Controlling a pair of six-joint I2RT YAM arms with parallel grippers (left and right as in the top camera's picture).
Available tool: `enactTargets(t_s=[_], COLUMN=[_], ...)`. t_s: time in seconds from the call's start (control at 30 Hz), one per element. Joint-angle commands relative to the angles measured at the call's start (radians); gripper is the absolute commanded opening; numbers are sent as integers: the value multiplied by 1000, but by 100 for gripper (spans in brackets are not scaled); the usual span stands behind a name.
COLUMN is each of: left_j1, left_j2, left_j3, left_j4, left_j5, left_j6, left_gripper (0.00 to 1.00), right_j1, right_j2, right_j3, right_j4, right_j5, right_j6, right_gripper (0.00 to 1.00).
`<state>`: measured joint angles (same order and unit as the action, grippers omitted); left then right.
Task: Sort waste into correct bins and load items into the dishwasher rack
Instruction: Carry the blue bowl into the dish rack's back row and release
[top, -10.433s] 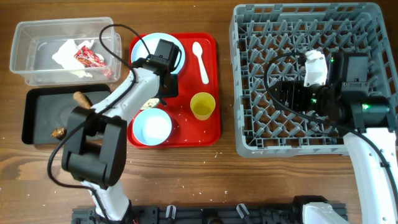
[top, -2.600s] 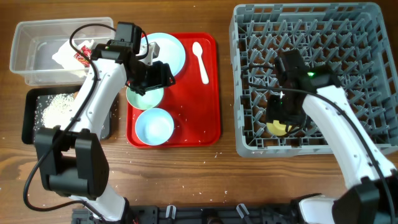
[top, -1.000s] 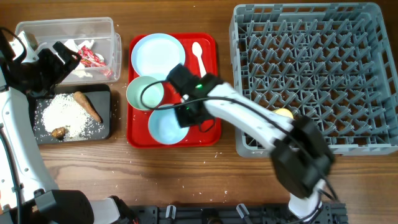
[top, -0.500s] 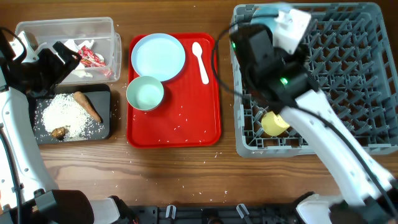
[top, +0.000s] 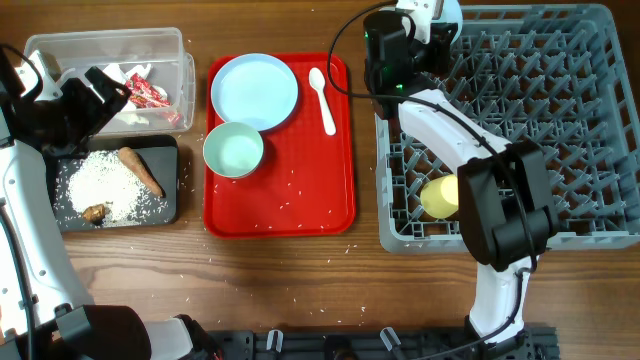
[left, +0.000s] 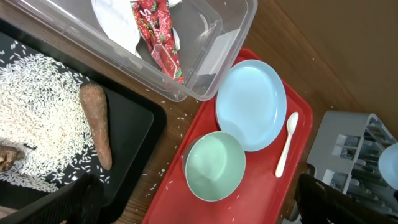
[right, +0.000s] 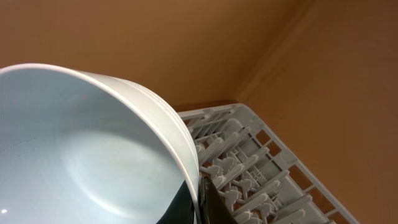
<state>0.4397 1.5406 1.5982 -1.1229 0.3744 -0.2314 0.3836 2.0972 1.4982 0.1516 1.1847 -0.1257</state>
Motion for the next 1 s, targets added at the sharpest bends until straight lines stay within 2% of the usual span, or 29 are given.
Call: enactTargets(t_s=[0.0, 0.37, 0.47, 0.67, 0.83, 0.97], left_j1=[3, 3, 3, 3, 3, 3], left_j2=[-1, -1, -1, -1, -1, -1], left_j3=[10, 10, 10, 10, 10, 10], left_j4=[0, 0, 0, 0, 0, 0], left_j5=[2, 2, 2, 2, 2, 2], left_j6=[-12, -12, -12, -12, -12, -12], left_gripper=[100, 100, 100, 100, 100, 100], right_j1=[4, 20, 55, 137, 156, 177], right_j2=[45, 59, 59, 59, 49, -40], right_j3=[13, 12, 12, 12, 13, 13], right_j4=[-5, -128, -218, -330, -330, -332], right_j5=[-26, -67, -68, -68, -68, -119], right_j6=[-48, -9, -61, -55, -55, -63], right_gripper=[4, 5, 17, 43, 83, 84])
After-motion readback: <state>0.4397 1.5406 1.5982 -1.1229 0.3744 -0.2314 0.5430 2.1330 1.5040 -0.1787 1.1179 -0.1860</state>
